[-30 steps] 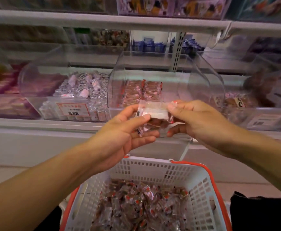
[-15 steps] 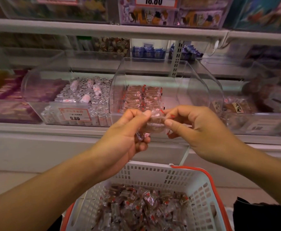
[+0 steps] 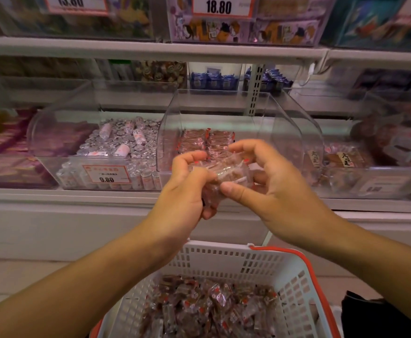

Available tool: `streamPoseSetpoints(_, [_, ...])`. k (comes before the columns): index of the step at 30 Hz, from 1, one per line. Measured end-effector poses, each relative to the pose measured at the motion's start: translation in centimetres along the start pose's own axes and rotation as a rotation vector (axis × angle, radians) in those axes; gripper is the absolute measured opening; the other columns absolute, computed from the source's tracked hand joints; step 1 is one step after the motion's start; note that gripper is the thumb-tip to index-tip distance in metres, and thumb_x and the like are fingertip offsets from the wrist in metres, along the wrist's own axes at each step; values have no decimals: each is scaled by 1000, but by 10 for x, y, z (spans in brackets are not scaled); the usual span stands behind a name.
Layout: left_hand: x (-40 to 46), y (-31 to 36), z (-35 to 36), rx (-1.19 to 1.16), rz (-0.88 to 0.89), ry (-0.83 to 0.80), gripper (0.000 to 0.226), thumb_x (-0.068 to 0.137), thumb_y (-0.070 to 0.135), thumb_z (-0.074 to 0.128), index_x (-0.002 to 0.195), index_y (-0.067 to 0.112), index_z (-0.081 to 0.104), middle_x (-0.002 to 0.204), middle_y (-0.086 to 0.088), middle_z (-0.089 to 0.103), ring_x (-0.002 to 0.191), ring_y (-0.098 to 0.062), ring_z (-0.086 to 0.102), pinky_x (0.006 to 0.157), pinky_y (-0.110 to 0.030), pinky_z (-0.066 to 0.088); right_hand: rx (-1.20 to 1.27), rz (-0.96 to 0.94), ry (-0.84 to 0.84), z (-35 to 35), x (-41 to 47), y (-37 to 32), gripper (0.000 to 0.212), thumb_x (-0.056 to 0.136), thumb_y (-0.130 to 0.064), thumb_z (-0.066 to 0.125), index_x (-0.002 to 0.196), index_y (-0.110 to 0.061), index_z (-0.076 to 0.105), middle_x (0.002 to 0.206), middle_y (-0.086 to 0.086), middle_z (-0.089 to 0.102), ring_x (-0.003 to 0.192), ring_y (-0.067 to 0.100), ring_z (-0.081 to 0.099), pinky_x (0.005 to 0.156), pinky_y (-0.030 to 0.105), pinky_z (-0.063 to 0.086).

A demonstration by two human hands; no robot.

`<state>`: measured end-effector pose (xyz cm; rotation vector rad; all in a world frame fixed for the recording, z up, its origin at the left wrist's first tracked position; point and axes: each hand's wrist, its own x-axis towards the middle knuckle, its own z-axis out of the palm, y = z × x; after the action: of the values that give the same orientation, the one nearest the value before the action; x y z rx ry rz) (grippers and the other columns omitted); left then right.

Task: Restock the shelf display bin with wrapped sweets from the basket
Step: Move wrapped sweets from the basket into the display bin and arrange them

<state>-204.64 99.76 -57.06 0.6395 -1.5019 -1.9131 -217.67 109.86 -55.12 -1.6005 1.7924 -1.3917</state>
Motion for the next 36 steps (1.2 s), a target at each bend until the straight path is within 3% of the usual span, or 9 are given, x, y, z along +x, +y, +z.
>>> streamPoseSetpoints(4, [16,24,5,230,123,27,23,93,41,55,80,22,60,56,9,58,50,-6,51,48,-21,40,-76,-95,34,-12,22,-12,37,75,-22,83,100,-25,56,92,-6,67,81,16,72,67,42,60])
streamPoseSetpoints(6, [31,38,4,426,232,44,23,99,36,51,85,20,59,54,16,59,49,4,51,48,-13,41,-129,-116,20,-18,39,-15,37,72,-22,85,96,-20,57,90,-3,69,82,14,72,67,39,61])
streamPoseSetpoints(11, [64,39,-6,639,252,84,20,99,39,48,91,24,58,68,9,63,56,-2,54,52,-22,43,-262,-56,-99,-22,82,-7,47,69,-27,88,107,-21,61,92,-6,70,82,8,70,72,32,59])
streamPoseSetpoints(15, [77,29,-15,709,215,45,19,99,39,48,91,27,60,66,13,64,55,0,56,52,-23,46,-413,-55,-205,-26,101,11,33,73,-27,84,103,-26,71,86,-13,72,78,-1,67,71,17,54])
streamPoseSetpoints(18, [87,30,-24,806,220,46,12,99,36,47,101,34,59,79,12,66,72,2,61,60,-22,49,-433,51,-245,-43,112,22,26,71,-22,85,95,-26,75,80,-13,73,70,-3,66,63,12,49])
streamPoseSetpoints(24, [94,22,-28,1022,225,-17,19,94,9,54,95,27,62,64,12,57,59,5,54,52,-10,38,-551,197,-558,-40,113,36,26,67,-30,86,90,-25,75,78,-13,72,71,0,65,68,24,55])
streamPoseSetpoints(26, [94,17,-28,1076,241,1,20,93,11,55,94,30,62,66,14,58,64,7,55,55,-11,39,-633,140,-564,-29,111,40,23,67,-36,83,86,-25,75,72,-12,69,67,0,61,60,18,50])
streamPoseSetpoints(30, [93,13,-27,1113,262,-10,17,92,16,54,94,32,61,69,17,58,70,4,56,55,-12,38,-733,91,-521,-14,113,50,23,62,-33,82,80,-22,72,73,-3,64,67,10,57,56,31,48])
streamPoseSetpoints(36, [93,9,-26,1189,266,-17,16,90,23,53,84,36,59,63,18,58,69,3,55,52,-19,34,-729,174,-485,-5,118,58,46,52,-39,91,79,-29,55,78,-11,52,71,8,49,50,21,32])
